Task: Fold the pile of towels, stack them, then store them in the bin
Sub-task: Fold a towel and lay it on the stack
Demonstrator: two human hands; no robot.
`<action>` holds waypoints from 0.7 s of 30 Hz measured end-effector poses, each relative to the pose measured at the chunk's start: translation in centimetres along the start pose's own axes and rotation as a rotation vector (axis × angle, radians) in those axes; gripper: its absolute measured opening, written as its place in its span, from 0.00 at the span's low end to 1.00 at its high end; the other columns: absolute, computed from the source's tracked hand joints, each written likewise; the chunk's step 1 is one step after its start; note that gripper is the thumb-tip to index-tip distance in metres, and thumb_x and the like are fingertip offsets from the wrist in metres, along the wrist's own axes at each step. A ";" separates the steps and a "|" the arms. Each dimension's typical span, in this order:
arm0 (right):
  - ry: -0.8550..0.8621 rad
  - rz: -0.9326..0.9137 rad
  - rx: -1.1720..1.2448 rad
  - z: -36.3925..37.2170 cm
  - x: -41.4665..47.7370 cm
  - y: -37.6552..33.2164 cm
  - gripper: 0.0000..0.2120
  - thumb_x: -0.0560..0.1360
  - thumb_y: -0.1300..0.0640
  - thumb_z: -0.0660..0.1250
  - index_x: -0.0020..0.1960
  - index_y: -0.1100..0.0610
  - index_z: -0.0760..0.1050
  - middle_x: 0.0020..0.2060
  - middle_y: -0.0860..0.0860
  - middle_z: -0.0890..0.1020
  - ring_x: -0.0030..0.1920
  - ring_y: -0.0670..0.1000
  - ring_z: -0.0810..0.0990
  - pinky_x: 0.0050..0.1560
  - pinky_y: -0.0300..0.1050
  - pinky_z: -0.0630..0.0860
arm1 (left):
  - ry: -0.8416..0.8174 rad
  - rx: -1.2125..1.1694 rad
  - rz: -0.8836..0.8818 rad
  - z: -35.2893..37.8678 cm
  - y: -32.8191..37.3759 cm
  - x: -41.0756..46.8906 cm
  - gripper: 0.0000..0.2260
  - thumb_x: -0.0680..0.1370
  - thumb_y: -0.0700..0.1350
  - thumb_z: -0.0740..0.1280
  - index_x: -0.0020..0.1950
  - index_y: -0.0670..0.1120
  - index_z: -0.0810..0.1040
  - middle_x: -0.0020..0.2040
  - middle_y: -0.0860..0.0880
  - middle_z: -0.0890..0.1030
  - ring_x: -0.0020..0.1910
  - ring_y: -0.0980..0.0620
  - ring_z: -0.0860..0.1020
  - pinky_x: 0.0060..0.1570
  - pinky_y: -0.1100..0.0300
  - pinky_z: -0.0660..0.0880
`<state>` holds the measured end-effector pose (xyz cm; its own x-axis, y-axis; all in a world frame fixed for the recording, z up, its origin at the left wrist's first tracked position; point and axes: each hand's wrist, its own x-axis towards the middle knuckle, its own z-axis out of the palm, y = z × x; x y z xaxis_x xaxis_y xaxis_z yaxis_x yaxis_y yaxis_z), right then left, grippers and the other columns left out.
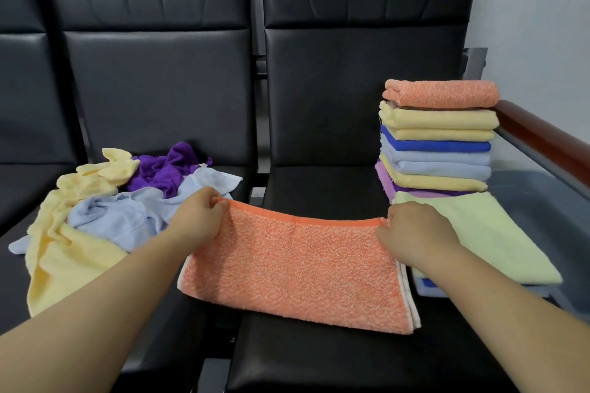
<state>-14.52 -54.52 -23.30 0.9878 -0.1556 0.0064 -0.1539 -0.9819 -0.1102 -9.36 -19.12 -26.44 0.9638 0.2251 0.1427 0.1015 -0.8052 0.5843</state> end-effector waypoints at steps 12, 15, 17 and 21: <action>-0.007 -0.034 -0.122 1.8 1.2 0.0 0.13 0.81 0.51 0.60 0.38 0.48 0.64 0.41 0.48 0.77 0.39 0.48 0.74 0.35 0.44 0.65 | -0.010 0.084 -0.005 3.8 -0.7 0.9 0.07 0.83 0.50 0.61 0.50 0.47 0.72 0.41 0.51 0.77 0.45 0.46 0.76 0.47 0.51 0.70; 0.019 -0.038 -0.104 2.0 1.0 0.2 0.12 0.81 0.51 0.62 0.40 0.48 0.64 0.39 0.47 0.74 0.40 0.49 0.74 0.34 0.44 0.64 | -0.021 0.083 -0.033 3.6 -0.3 0.5 0.07 0.81 0.50 0.63 0.51 0.47 0.70 0.41 0.50 0.79 0.45 0.45 0.78 0.45 0.50 0.72; 0.038 -0.046 -0.057 1.7 0.5 0.3 0.07 0.80 0.51 0.63 0.45 0.48 0.66 0.40 0.46 0.72 0.41 0.49 0.73 0.34 0.44 0.64 | -0.039 0.057 -0.053 3.1 0.2 0.0 0.08 0.80 0.48 0.65 0.54 0.47 0.68 0.43 0.49 0.79 0.45 0.46 0.79 0.46 0.49 0.75; 0.114 -0.136 -0.050 1.3 -0.5 0.0 0.08 0.79 0.49 0.65 0.56 0.49 0.70 0.49 0.49 0.75 0.48 0.51 0.72 0.43 0.46 0.70 | -0.030 0.104 -0.046 2.4 1.6 -1.5 0.20 0.77 0.50 0.67 0.66 0.45 0.70 0.60 0.43 0.76 0.56 0.40 0.77 0.55 0.43 0.76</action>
<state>-14.95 -54.27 -24.62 0.9909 -0.0292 0.1313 -0.0227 -0.9985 -0.0507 -10.06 -22.01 -27.64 0.9644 0.2477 0.0925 0.1693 -0.8473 0.5035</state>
